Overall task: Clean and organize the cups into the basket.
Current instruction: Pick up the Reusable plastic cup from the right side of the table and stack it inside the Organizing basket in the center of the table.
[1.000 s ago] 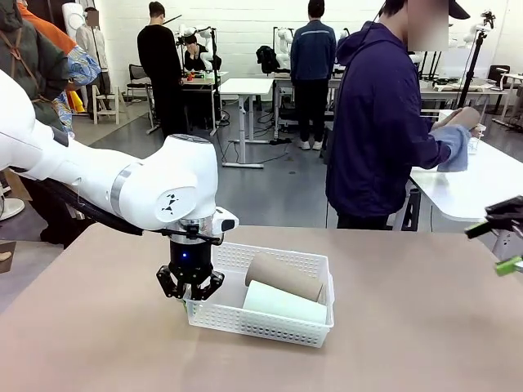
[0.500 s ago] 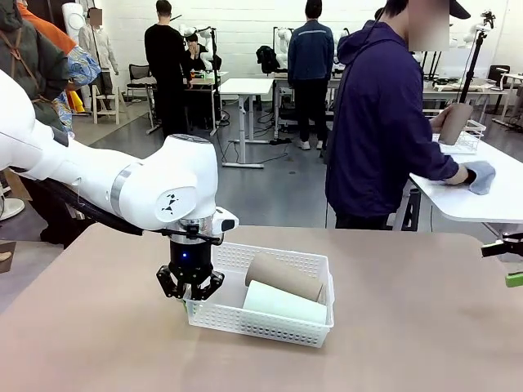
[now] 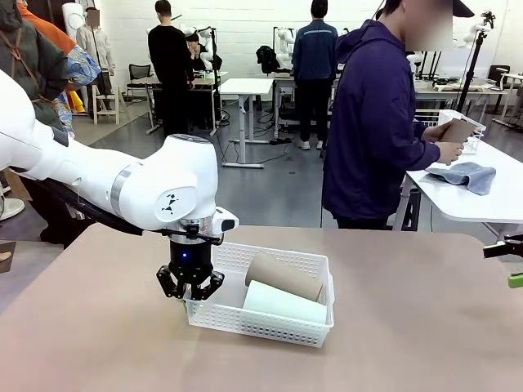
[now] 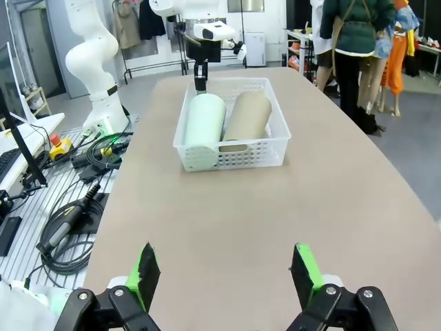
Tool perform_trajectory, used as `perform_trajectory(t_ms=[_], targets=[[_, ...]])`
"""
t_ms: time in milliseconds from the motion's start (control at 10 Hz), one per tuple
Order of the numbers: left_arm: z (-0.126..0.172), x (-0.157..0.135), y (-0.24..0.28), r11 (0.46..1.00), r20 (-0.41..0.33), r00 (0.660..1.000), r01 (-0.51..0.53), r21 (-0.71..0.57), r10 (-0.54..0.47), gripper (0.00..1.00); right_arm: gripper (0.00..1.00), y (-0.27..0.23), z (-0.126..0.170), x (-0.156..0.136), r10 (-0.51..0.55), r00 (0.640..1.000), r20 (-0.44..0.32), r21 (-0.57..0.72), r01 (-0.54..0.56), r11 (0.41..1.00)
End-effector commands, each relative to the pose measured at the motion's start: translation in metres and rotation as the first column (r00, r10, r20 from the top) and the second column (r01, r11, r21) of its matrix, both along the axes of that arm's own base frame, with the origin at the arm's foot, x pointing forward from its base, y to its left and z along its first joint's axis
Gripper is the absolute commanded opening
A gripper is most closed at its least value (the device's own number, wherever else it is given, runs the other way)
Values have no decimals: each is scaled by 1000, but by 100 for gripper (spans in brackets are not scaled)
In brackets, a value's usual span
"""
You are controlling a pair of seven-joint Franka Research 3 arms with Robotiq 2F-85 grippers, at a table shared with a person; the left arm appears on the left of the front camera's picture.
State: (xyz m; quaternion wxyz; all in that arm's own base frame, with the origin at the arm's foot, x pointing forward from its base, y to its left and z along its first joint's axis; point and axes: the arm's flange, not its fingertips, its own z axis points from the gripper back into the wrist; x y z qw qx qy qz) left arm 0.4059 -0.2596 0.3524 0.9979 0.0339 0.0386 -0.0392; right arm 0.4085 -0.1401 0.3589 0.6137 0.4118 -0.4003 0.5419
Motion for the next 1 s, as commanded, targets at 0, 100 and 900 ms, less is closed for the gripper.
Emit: perform_trajectory(t_ms=[0,100,900], targets=[[2,0,0,1000,4,1000,-2,-1,2,0,100,1,0,-1,-10,1000,2,-7,10,1000],[2,0,0,1000,4,1000,-2,-1,2,0,100,1,0,-1,-10,1000,2,-7,10,1000],[2,0,0,1000,4,1000,-2,-1,2,0,100,1,0,-1,-10,1000,2,-7,10,1000]])
